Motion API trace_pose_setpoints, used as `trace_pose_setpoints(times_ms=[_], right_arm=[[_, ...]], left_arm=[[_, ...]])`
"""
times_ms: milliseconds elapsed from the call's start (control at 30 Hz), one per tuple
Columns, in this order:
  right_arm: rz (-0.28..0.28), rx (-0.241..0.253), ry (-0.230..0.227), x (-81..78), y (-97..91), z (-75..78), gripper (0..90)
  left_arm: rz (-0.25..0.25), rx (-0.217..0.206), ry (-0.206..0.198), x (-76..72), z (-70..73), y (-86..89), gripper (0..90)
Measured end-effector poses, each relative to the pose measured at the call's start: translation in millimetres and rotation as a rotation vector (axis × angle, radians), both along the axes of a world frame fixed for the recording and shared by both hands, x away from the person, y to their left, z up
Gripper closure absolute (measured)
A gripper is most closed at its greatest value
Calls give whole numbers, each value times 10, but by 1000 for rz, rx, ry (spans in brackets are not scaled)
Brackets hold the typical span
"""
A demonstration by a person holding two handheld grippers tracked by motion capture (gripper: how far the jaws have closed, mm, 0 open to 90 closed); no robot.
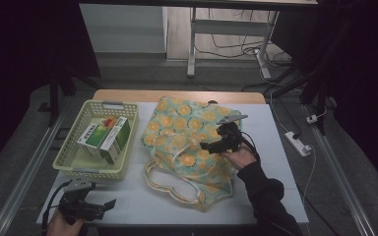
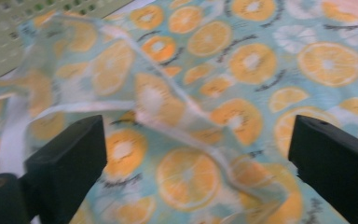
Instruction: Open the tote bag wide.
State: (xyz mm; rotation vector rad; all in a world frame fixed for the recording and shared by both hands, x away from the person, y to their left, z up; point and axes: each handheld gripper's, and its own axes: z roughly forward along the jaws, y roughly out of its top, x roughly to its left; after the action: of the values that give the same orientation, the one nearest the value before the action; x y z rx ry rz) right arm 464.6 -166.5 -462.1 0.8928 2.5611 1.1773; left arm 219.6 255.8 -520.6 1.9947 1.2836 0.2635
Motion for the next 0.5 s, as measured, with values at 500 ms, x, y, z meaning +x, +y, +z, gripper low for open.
trace_pose_setpoints(times_ms=[500], right_arm=[[112, -16, 55, -493, 216, -37, 0]], left_arm=[[1, -1, 0, 1, 1, 0, 0]])
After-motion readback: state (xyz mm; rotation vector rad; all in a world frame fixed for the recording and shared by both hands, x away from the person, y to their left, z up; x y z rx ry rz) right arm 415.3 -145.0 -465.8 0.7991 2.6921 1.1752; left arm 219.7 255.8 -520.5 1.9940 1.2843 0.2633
